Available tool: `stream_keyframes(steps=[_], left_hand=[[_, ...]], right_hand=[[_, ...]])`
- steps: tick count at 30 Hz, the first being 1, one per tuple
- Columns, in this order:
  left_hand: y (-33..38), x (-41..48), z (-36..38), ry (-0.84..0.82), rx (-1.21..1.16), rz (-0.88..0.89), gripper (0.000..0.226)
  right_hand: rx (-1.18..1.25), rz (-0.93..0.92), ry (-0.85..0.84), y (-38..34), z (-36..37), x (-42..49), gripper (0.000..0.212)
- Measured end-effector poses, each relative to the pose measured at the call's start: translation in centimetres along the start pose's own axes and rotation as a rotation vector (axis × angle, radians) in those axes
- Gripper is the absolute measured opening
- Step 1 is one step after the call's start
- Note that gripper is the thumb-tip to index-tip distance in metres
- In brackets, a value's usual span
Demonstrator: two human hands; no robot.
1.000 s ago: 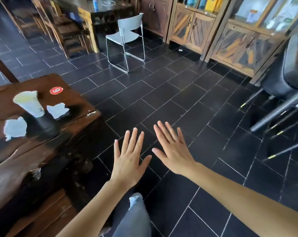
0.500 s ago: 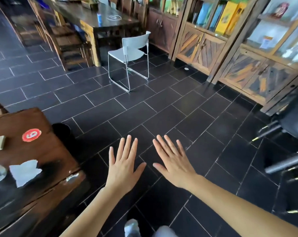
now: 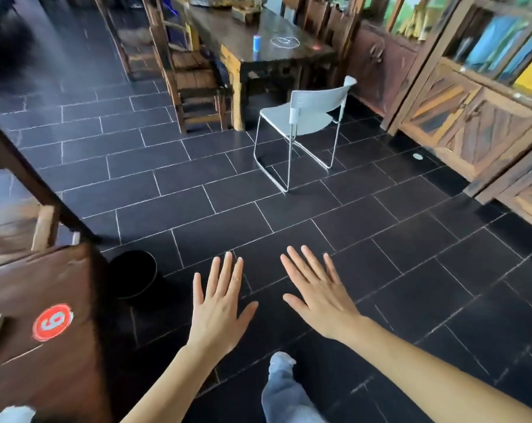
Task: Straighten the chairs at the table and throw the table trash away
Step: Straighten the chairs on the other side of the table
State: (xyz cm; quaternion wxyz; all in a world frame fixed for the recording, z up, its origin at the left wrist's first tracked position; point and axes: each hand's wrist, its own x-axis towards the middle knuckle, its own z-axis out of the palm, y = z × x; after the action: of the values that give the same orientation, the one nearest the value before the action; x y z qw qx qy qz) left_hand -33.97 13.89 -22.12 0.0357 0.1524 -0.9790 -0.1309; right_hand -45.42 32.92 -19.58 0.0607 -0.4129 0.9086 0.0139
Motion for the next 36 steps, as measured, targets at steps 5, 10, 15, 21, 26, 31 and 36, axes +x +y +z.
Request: stream_keyframes(steps=[5,10,15,21,26,31,36], left_hand=[[-3.3,9.2,-0.8,0.087,-0.014,-0.282,0.082],[-8.7,15.1,-1.9,0.170,-0.017,-0.558,0.083],[-17.7,22.5,-2.7,0.169,0.029,-0.725,0.084],[-29.6,34.8,-4.6,0.204,-0.010,-0.843,0.087],[-36.3,43.9,-8.4,0.277,-0.022,-0.888,0.085],[-44.2,52.1,-10.0,0.305,0.047,-0.977,0.083],[-52.0,61.3,-12.2,0.342,0.010,-1.104,0.085]], right_hand=[[-0.039,-0.125,0.000,4.7,-2.5,13.4,0.072],[0.017,-0.320,-0.036,2.6,-3.7,27.6,0.078],[0.054,-0.534,-0.016,-3.0,-4.7,42.7,0.084],[-0.017,-0.619,-0.018,-6.6,-6.6,60.2,0.070],[-0.077,-0.665,0.051,-8.4,-8.8,73.0,0.068],[-0.083,-0.762,0.023,-12.9,-8.7,85.8,0.070],[-0.063,-0.969,-0.013,-19.3,-9.8,99.7,0.069]])
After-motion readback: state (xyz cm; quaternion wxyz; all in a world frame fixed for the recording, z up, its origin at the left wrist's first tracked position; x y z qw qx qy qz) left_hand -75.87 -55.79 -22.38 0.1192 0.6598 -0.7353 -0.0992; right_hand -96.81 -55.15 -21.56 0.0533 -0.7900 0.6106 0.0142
